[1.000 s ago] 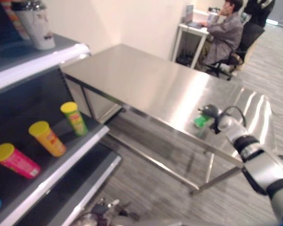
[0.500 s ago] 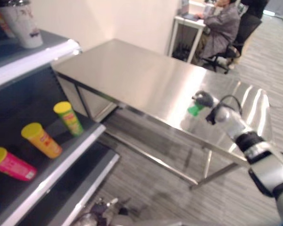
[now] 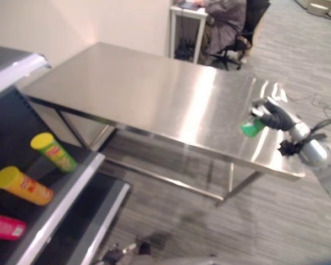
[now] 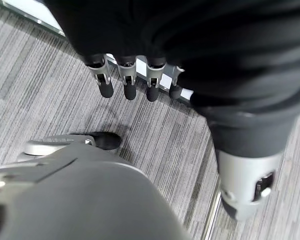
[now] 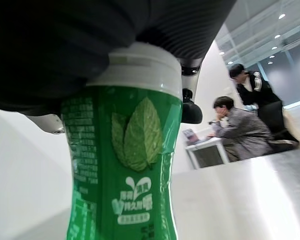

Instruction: Put the goods on the table back onto the shelves and tidy them up.

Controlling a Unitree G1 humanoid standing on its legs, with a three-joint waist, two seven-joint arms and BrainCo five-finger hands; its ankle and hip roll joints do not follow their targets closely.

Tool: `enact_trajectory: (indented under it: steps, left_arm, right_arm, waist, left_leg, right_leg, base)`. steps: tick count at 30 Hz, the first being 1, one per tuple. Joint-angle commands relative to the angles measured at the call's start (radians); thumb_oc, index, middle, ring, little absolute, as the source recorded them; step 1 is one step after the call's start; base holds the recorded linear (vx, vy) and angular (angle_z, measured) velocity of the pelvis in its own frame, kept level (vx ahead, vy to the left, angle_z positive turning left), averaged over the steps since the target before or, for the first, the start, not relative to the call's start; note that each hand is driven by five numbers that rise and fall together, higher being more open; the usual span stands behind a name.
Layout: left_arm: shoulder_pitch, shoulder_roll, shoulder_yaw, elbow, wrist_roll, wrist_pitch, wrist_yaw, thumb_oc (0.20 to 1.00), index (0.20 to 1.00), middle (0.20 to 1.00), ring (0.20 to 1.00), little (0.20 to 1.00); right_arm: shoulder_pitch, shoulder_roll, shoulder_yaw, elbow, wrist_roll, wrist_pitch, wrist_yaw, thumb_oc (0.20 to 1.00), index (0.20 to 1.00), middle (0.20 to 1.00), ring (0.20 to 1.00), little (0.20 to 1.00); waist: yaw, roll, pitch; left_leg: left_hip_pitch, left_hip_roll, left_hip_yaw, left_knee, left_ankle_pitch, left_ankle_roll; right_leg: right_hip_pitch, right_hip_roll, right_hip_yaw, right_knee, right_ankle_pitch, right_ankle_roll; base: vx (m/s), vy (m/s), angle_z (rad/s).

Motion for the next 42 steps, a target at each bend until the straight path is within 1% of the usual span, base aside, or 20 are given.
enact_trajectory:
  steps: [1, 8, 9, 10, 13, 15, 17, 18, 22, 23, 28, 31, 32, 33, 34, 35, 37, 38, 40, 42]
  left_arm:
    - [-0.056, 0.048, -0.038, -0.020, 0.027, -0.037, -0.004, 1.000, 1.000, 1.000, 1.000, 1.000]
    - [-0.021, -0.009, 0.034, 0.042, -0.084, -0.044, 0.003, 1.000, 1.000, 1.000, 1.000, 1.000]
    - [-0.021, -0.017, 0.023, 0.044, -0.072, -0.042, 0.003, 1.000, 1.000, 1.000, 1.000, 1.000]
    - [-0.013, -0.010, 0.038, 0.013, -0.108, -0.033, -0.007, 1.000, 1.000, 1.000, 1.000, 1.000]
    - [-0.003, -0.020, 0.115, 0.026, -0.201, -0.034, 0.004, 1.000, 1.000, 1.000, 1.000, 1.000]
    - [0.002, -0.034, 0.156, 0.059, -0.218, -0.035, 0.011, 1.000, 1.000, 1.000, 1.000, 1.000]
    - [0.014, -0.045, 0.144, 0.062, -0.163, -0.035, 0.001, 1.000, 1.000, 1.000, 1.000, 1.000]
    - [0.013, -0.045, 0.144, 0.062, -0.163, -0.034, 0.001, 1.000, 1.000, 1.000, 1.000, 1.000]
    - [0.022, -0.040, 0.127, 0.041, -0.114, -0.036, -0.007, 1.000, 1.000, 1.000, 1.000, 1.000]
    - [0.028, -0.050, 0.104, 0.038, -0.087, -0.033, -0.013, 1.000, 1.000, 1.000, 1.000, 1.000]
    - [0.026, -0.049, 0.072, 0.042, -0.066, -0.027, -0.011, 1.000, 1.000, 1.000, 1.000, 1.000]
    - [0.028, -0.050, 0.058, 0.035, -0.060, -0.029, -0.006, 1.000, 1.000, 1.000, 1.000, 1.000]
    - [0.005, -0.050, 0.028, 0.032, -0.027, -0.018, -0.014, 1.000, 1.000, 1.000, 1.000, 1.000]
    - [0.004, -0.049, 0.027, 0.033, -0.027, -0.018, -0.014, 1.000, 1.000, 1.000, 1.000, 1.000]
    - [-0.023, -0.036, 0.019, 0.037, -0.005, -0.013, -0.019, 1.000, 1.000, 1.000, 1.000, 1.000]
    - [-0.024, -0.035, 0.018, 0.037, -0.005, -0.013, -0.019, 1.000, 1.000, 1.000, 1.000, 1.000]
    - [-0.012, -0.020, 0.020, -0.006, -0.010, -0.011, -0.024, 1.000, 1.000, 1.000, 1.000, 1.000]
    - [-0.012, -0.019, 0.021, -0.006, -0.010, -0.010, -0.024, 1.000, 1.000, 1.000, 1.000, 1.000]
    - [-0.005, -0.026, 0.014, -0.017, -0.022, -0.013, -0.024, 1.000, 1.000, 1.000, 1.000, 1.000]
    - [0.000, -0.024, 0.031, 0.014, -0.015, -0.009, -0.031, 1.000, 1.000, 1.000, 1.000, 1.000]
  right_arm:
    - [-0.087, -0.019, -0.043, -0.115, 0.135, -0.097, 0.008, 0.200, 0.200, 0.200, 0.200, 0.200]
    - [-0.207, 0.045, 0.096, -0.249, 0.263, -0.153, 0.065, 0.200, 0.200, 0.200, 0.200, 0.200]
    - [-0.216, 0.058, 0.121, -0.253, 0.259, -0.150, 0.058, 0.200, 0.200, 0.200, 0.200, 0.200]
    - [-0.229, 0.075, 0.163, -0.254, 0.253, -0.138, 0.053, 0.200, 0.200, 0.200, 0.200, 0.200]
    - [-0.249, 0.106, 0.213, -0.241, 0.228, -0.114, 0.055, 0.200, 0.200, 0.200, 0.200, 0.200]
    - [-0.256, 0.131, 0.243, -0.253, 0.224, -0.110, 0.069, 0.200, 0.200, 0.200, 0.200, 0.200]
    - [-0.268, 0.151, 0.261, -0.234, 0.239, -0.116, 0.090, 0.200, 0.200, 0.200, 0.200, 0.200]
    - [-0.269, 0.151, 0.262, -0.234, 0.239, -0.116, 0.090, 0.200, 0.200, 0.200, 0.200, 0.200]
    - [-0.255, 0.162, 0.275, -0.213, 0.232, -0.111, 0.105, 0.200, 0.200, 0.200, 0.200, 0.200]
    - [-0.249, 0.163, 0.269, -0.196, 0.230, -0.107, 0.106, 0.200, 0.200, 0.200, 0.200, 0.200]
    - [-0.235, 0.164, 0.246, -0.167, 0.223, -0.098, 0.089, 0.200, 0.200, 0.200, 0.200, 0.200]
    - [-0.231, 0.172, 0.231, -0.171, 0.223, -0.095, 0.082, 0.200, 0.200, 0.200, 0.200, 0.200]
    - [-0.173, 0.185, 0.160, -0.171, 0.174, -0.068, 0.065, 0.200, 0.200, 0.200, 0.200, 0.200]
    - [-0.170, 0.185, 0.157, -0.173, 0.174, -0.067, 0.065, 0.200, 0.200, 0.200, 0.200, 0.200]
    - [-0.103, 0.226, 0.114, -0.178, 0.148, -0.058, 0.053, 0.200, 0.200, 0.200, 0.200, 0.200]
    - [-0.102, 0.226, 0.113, -0.179, 0.148, -0.057, 0.054, 0.200, 0.200, 0.200, 0.200, 0.200]
    - [-0.069, 0.291, 0.130, -0.169, 0.105, -0.037, 0.036, 0.200, 0.200, 0.200, 0.200, 0.200]
    - [-0.069, 0.291, 0.129, -0.169, 0.104, -0.037, 0.036, 0.200, 0.200, 0.200, 0.200, 0.200]
    - [0.019, 0.305, 0.092, -0.196, 0.094, -0.033, 0.030, 0.200, 0.200, 0.200, 0.200, 0.200]
    - [0.074, 0.299, 0.045, -0.216, 0.095, -0.039, 0.034, 0.200, 0.200, 0.200, 0.200, 0.200]
  waist:
    - [0.046, -0.007, -0.010]
    - [0.078, 0.009, -0.010]
    - [0.074, 0.015, 0.006]
    - [0.071, 0.017, 0.019]
    - [0.072, 0.026, 0.014]
    - [0.068, 0.025, 0.008]
    - [0.038, 0.028, -0.011]
    - [0.038, 0.028, -0.011]
    - [0.011, 0.063, -0.050]
    - [-0.003, 0.080, -0.064]
    - [-0.026, 0.088, -0.086]
    - [-0.024, 0.101, -0.084]
    - [-0.038, 0.113, -0.062]
    - [-0.037, 0.109, -0.064]
    - [-0.038, 0.087, -0.033]
    - [-0.038, 0.082, -0.034]
    - [-0.031, 0.085, 0.017]
    - [-0.033, 0.081, 0.016]
    - [-0.058, 0.081, 0.022]
    - [-0.063, 0.071, 0.012]
  left_leg:
    - [-0.009, 0.068, -0.072, 0.006, -0.049, -0.068]
    - [-0.119, 0.147, -0.164, 0.006, 0.077, -0.157]
    - [-0.165, 0.152, -0.110, 0.014, 0.129, -0.154]
    - [-0.195, 0.161, 0.037, 0.040, 0.165, -0.133]
    - [-0.184, 0.164, 0.064, 0.070, 0.151, -0.132]
    - [-0.150, 0.170, 0.056, 0.113, 0.118, -0.128]
    - [-0.026, 0.254, 0.149, 0.184, 0.118, -0.128]
    - [-0.026, 0.255, 0.150, 0.182, 0.120, -0.128]
    - [0.101, 0.334, 0.158, 0.198, 0.205, -0.170]
    - [0.130, 0.370, 0.133, 0.187, 0.265, -0.195]
    - [0.151, 0.408, 0.105, 0.144, 0.332, -0.213]
    - [0.144, 0.395, 0.062, 0.114, 0.273, -0.213]
    - [0.149, 0.346, 0.104, 0.088, -0.073, -0.212]
    - [0.144, 0.342, 0.102, 0.091, -0.072, -0.211]
    - [0.152, 0.256, 0.111, 0.089, -0.173, -0.179]
    - [0.149, 0.250, 0.110, 0.089, -0.171, -0.176]
    - [0.194, 0.139, 0.149, 0.051, -0.187, -0.107]
    - [0.191, 0.134, 0.147, 0.050, -0.184, -0.105]
    - [0.200, 0.092, 0.095, 0.023, -0.175, -0.077]
    - [0.196, 0.047, 0.060, 0.011, -0.167, -0.044]
  right_leg:
    - [-0.060, 0.010, 0.184, 0.097, -0.039, 0.014]
    - [0.052, 0.105, 0.124, -0.101, -0.095, -0.060]
    - [0.056, 0.104, 0.096, -0.106, -0.086, -0.064]
    - [0.062, 0.109, 0.051, -0.113, -0.083, -0.076]
    - [0.064, 0.112, 0.030, -0.121, -0.073, -0.084]
    - [0.058, 0.096, 0.013, -0.120, -0.057, -0.088]
    - [0.028, 0.072, -0.040, -0.122, -0.023, -0.089]
    - [0.027, 0.072, -0.039, -0.122, -0.021, -0.090]
    - [-0.011, 0.048, -0.085, -0.115, -0.009, -0.074]
    - [-0.042, 0.008, -0.102, -0.089, 0.000, -0.060]
    - [-0.077, -0.099, -0.126, -0.042, 0.027, -0.013]
    - [-0.092, -0.150, -0.126, -0.010, 0.041, 0.018]
    - [-0.110, -0.254, -0.102, 0.015, 0.143, 0.056]
    - [-0.111, -0.257, -0.102, 0.012, 0.146, 0.056]
    - [-0.092, -0.329, -0.101, 0.019, 0.294, 0.056]
    - [-0.093, -0.335, -0.100, 0.015, 0.298, 0.056]
    - [-0.101, -0.429, -0.154, 0.059, 0.468, 0.056]
    - [-0.102, -0.435, -0.155, 0.058, 0.471, 0.056]
    - [-0.104, -0.366, -0.048, 0.106, 0.424, 0.056]
    - [-0.105, -0.263, 0.016, 0.124, 0.298, 0.029]
  base:
    - [-0.09, -0.276, 0.68]
    - [-0.11, -0.380, 0.65]
    - [-0.26, -0.197, 0.73]
    - [-0.26, -0.195, 1.01]
    - [-0.20, -0.104, 1.21]
    - [-0.22, -0.004, 0.20]
    - [-0.24, 0.069, -0.04]
    - [-0.14, 0.088, 0.20]
    - [-0.18, 0.250, 0.76]
    - [-0.21, 0.353, 1.19]
    - [-0.19, 0.428, 0.70]
    - [-0.21, 0.502, 0.79]
    - [-0.23, 0.501, 0.75]
    - [-0.38, 0.851, 1.33]
    - [-0.16, 0.355, 1.13]
    - [-0.20, 0.550, 0.90]
    - [-0.22, 0.583, 0.12]
    - [-0.21, 0.630, 0.27]
    - [-0.02, 0.441, 0.22]
    - [-0.02, 0.412, 0.93]
